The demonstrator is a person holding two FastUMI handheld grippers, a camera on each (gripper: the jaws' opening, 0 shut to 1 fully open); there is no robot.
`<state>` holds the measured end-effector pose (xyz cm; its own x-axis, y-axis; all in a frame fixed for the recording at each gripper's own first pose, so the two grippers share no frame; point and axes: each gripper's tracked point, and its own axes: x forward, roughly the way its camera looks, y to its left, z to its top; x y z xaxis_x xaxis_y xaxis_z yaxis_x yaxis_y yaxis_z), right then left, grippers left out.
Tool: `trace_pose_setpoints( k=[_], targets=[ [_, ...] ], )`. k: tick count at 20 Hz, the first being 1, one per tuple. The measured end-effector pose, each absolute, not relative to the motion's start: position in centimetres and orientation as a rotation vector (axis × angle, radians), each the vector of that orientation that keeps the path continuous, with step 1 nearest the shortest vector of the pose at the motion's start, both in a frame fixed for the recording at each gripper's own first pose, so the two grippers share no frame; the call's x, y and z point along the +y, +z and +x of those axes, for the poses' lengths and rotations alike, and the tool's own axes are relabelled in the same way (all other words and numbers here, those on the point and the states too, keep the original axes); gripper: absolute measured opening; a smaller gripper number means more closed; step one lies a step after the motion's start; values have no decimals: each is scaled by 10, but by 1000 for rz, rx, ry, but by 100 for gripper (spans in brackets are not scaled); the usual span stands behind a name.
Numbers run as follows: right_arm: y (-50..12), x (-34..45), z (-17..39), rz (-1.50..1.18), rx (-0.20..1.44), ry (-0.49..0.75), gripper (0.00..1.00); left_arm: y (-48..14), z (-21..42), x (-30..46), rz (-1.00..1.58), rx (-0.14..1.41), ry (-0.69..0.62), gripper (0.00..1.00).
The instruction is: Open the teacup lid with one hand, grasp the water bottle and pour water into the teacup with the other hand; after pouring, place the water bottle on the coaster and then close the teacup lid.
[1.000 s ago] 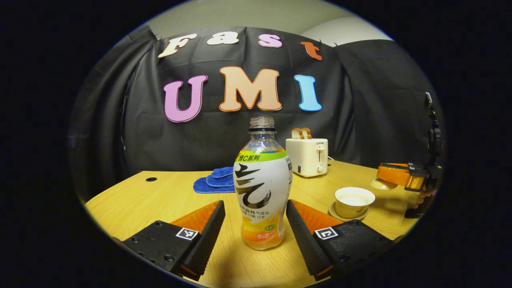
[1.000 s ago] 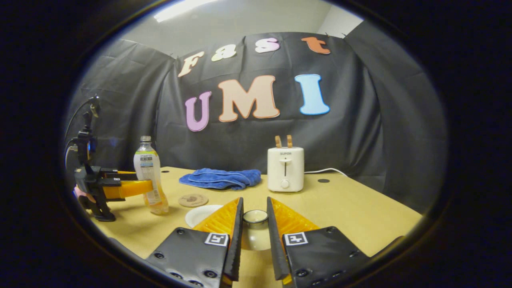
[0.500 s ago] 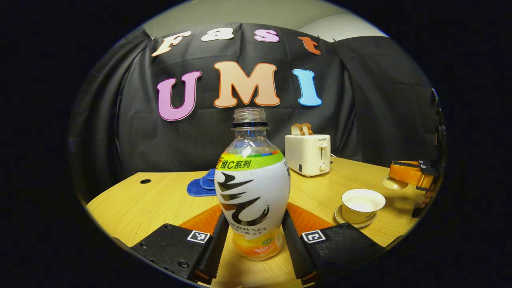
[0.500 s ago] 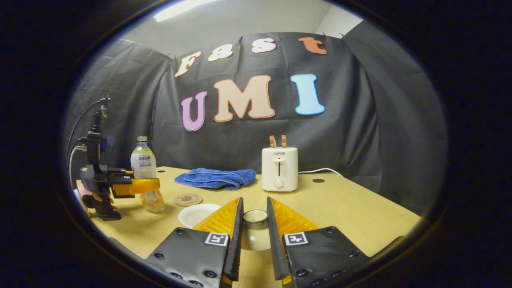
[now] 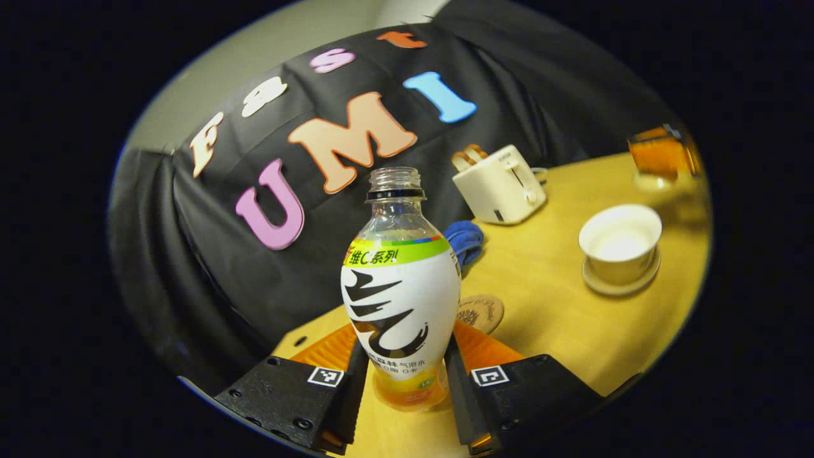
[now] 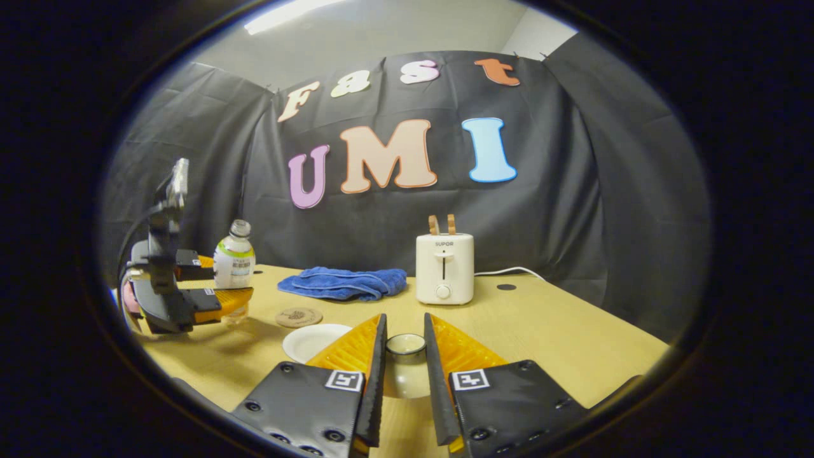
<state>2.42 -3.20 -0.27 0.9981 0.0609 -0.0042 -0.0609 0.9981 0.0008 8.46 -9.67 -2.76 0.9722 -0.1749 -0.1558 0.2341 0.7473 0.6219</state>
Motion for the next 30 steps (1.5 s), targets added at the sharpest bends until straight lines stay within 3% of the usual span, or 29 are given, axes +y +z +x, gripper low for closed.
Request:
trace_pose_setpoints(
  k=[10, 30],
  targets=[
    [-1, -69, 26, 0, 0, -20, 36, -14, 96, -116, 1305, 41, -308, 58],
    [-2, -68, 27, 0, 2, -10, 36, -7, 99, -160, 1882, -57, -470, 59]
  ],
)
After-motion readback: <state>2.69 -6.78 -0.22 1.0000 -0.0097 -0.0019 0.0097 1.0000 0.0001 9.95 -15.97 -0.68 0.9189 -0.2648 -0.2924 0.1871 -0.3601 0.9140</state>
